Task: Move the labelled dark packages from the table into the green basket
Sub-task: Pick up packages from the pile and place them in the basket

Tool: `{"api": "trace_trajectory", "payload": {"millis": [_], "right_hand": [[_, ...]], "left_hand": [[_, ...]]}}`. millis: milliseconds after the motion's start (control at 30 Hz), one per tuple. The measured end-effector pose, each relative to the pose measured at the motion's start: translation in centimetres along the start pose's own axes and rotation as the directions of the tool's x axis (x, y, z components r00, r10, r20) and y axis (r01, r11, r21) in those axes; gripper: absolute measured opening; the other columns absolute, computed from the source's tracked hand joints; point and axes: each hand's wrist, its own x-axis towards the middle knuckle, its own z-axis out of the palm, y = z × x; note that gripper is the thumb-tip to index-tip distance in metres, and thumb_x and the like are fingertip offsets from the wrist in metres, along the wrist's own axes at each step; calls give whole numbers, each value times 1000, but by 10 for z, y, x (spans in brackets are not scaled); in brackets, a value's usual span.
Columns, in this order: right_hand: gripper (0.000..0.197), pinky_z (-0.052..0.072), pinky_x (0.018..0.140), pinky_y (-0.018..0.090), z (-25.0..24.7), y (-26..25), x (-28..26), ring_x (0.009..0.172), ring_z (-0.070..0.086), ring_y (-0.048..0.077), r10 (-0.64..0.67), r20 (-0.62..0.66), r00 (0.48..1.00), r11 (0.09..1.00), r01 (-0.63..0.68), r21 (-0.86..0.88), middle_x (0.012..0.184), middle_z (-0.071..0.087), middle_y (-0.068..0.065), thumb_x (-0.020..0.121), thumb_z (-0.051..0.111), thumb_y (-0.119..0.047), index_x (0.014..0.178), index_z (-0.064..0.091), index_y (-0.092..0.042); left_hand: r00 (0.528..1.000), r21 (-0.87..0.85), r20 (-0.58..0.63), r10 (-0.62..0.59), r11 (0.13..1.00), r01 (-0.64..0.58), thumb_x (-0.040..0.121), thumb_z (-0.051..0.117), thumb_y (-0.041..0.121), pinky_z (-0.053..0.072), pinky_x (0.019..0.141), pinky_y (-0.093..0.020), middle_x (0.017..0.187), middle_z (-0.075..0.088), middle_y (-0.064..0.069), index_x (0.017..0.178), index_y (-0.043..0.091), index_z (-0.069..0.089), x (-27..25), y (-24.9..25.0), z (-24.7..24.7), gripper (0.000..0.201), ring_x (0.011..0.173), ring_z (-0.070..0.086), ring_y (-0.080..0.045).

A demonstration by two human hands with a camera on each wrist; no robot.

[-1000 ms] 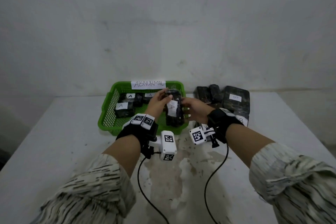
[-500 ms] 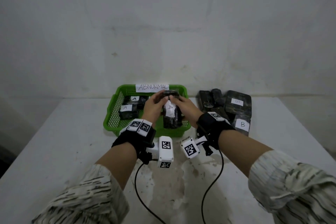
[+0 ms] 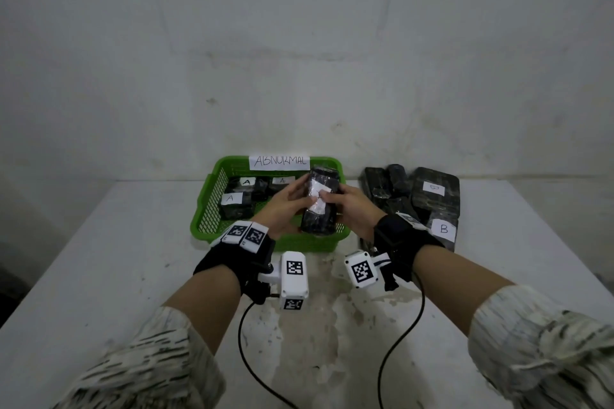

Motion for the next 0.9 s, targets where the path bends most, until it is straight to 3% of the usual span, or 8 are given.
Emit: {"api": "trace_trajectory", "payload": {"millis": [233, 333, 467, 600, 700, 767, 800, 900], "right_hand": [[44, 46, 101, 37, 0, -1, -6, 112, 59, 27, 15, 95, 995, 1000, -14, -16, 126, 61, 16, 88, 57, 7, 131, 50, -1], [49, 47, 100, 36, -2, 1, -6, 113, 58, 28, 18, 72, 997, 999, -15, -45, 129, 59, 20, 85, 56, 14, 133, 48, 4], [54, 47, 101, 39, 1, 3, -9, 113, 59, 29, 21, 91, 996, 992, -9, -130, 127, 61, 18, 82, 61, 14, 133, 48, -1], [68, 56, 84, 29, 5, 7, -8, 104, 63, 24, 16, 105, 994, 968, 11, -252, 119, 64, 13, 76, 67, 15, 137, 43, -3], [67, 55, 72, 17, 7, 4, -11, 93, 63, 11, -31, 82, 996, 966, 51, -254, 112, 64, 4, 78, 67, 14, 136, 42, -9], [65, 52, 82, 22, 10, 2, -13, 97, 61, 11, -52, 86, 995, 972, 70, -223, 111, 62, -1, 84, 68, 0, 138, 38, -20], [61, 49, 89, 28, 11, 1, -13, 102, 60, 15, -44, 76, 996, 977, 59, -207, 115, 60, 0, 88, 67, -11, 139, 36, -25], [38, 41, 99, 45, 14, 1, -15, 119, 53, 25, -23, 30, 999, 987, 27, -159, 129, 55, 6, 99, 50, -31, 135, 41, -34]], "left_hand": [[999, -48, -33, -20, 999, 18, 91, 54, 3, 45, 96, -59, 143, 47, -6, 145, 25, 34, -1, -5, -1, 62, 127, 48, -27], [998, -65, -3, -56, 996, 56, 92, 54, 5, 48, 91, -56, 142, 48, -4, 144, 25, 36, -2, -7, 0, 59, 126, 49, -28], [996, -79, -78, -36, 996, 29, 91, 53, -1, 47, 91, -54, 140, 47, -11, 142, 18, 35, -1, -7, 4, 58, 123, 50, -30], [991, -72, -133, -34, 997, 24, 89, 55, -3, 53, 75, -48, 126, 52, -12, 140, 19, 34, 0, -6, 7, 58, 112, 53, -30], [970, 41, -242, 21, 999, -11, 83, 61, -7, 50, 86, -50, 122, 54, -18, 130, 16, 39, 5, -5, 4, 57, 111, 55, -33], [945, 195, -313, 100, 980, -39, 77, 65, -9, 51, 92, -48, 123, 51, -19, 108, 22, 50, 10, -9, 0, 47, 107, 57, -30], [939, 233, -323, 118, 972, -42, 77, 64, -10, 52, 89, -48, 121, 50, -18, 98, 24, 52, 12, -10, -1, 42, 104, 57, -30], [949, 81, -306, 71, 996, -49, 89, 50, -6, 51, 74, -39, 104, 54, -11, 101, 11, 51, 9, -3, 2, 21, 90, 56, -24]]}}
